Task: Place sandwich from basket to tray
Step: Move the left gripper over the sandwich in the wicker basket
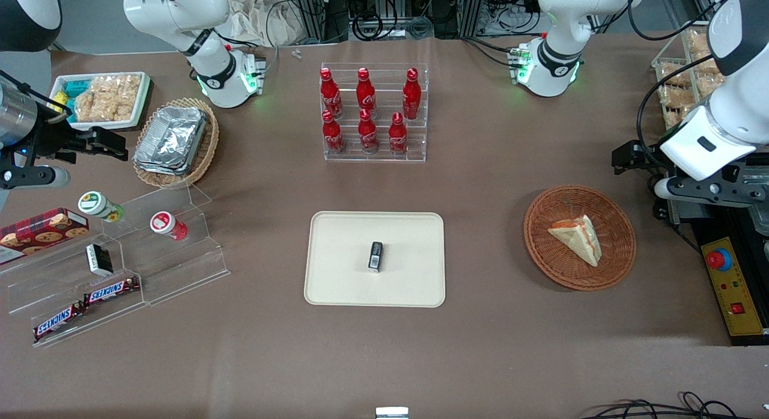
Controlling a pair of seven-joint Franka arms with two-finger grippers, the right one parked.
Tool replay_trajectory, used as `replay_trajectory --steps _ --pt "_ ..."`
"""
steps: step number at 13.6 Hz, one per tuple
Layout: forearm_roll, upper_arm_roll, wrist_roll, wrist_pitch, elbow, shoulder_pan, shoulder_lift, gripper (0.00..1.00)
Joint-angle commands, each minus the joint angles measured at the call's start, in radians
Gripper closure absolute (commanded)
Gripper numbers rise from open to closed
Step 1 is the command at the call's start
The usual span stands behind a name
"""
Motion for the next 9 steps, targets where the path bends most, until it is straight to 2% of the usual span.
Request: replay_trajectory --steps 1,4,9 --pt "0.015 -0.004 0.006 -0.031 0.030 0.005 0.014 0.00" --pt "0.009 -0.004 -0.023 -0.031 0.044 0.012 0.029 0.00" --pt "0.015 -0.004 -0.247 0.023 -0.033 0.018 0.037 0.00"
